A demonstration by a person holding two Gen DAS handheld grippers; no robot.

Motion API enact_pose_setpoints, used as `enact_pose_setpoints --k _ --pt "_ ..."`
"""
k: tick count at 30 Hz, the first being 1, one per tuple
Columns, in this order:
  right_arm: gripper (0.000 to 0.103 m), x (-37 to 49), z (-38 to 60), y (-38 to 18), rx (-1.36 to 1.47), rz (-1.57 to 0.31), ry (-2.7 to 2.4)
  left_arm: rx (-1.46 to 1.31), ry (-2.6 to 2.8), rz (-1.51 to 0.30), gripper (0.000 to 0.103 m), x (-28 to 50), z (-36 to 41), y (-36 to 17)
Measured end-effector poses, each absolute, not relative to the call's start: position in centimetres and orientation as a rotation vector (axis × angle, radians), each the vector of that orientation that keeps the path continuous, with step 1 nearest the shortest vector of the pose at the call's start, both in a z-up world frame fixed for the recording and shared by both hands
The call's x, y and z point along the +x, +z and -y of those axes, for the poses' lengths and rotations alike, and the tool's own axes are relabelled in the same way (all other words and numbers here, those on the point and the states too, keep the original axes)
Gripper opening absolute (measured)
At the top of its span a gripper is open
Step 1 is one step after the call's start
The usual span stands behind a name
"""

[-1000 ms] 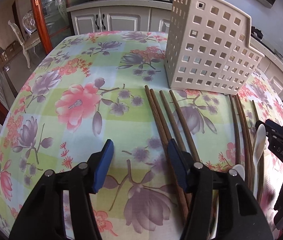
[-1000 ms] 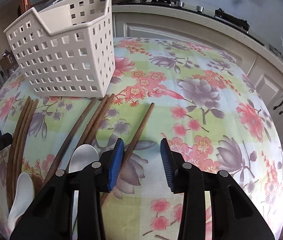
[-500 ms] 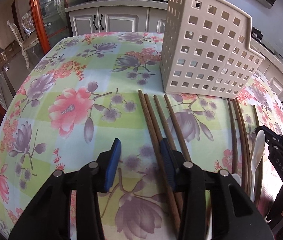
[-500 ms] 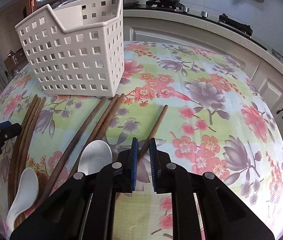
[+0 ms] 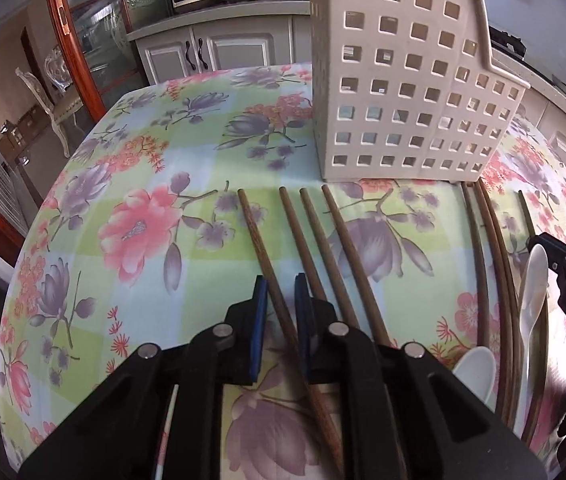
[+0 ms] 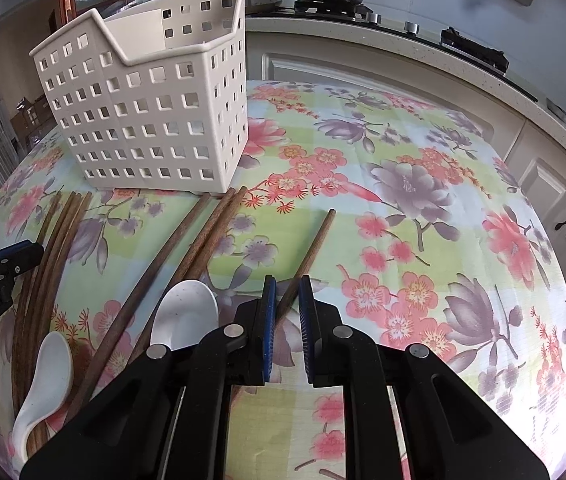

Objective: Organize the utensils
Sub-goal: 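Lower the right tool onto a brown chopstick and close it while the left tool grasps another chopstick, then lift the held chopsticks with both tools and carry them toward the white basket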

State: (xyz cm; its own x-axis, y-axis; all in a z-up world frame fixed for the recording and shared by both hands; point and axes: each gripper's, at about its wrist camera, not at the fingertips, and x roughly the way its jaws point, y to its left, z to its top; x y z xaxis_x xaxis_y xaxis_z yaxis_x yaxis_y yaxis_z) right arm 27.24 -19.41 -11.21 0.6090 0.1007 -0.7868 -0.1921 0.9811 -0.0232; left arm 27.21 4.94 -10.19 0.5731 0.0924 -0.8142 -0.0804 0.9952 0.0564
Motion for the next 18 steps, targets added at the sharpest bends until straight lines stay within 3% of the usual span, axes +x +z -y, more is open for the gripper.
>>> enact_pose_setpoints --k 6,18 --pt "0.007 27.3 19.0 -11.2 -0.13 -0.9 0.172 0.014 0.092 -0.952 0.009 27.5 -4.7 -10.2" --pt "0.007 25.1 21.9 -8.7 0.014 -0.776 0.223 -0.107 0.026 -0.824 0.008 24.9 -6.9 -7.4"
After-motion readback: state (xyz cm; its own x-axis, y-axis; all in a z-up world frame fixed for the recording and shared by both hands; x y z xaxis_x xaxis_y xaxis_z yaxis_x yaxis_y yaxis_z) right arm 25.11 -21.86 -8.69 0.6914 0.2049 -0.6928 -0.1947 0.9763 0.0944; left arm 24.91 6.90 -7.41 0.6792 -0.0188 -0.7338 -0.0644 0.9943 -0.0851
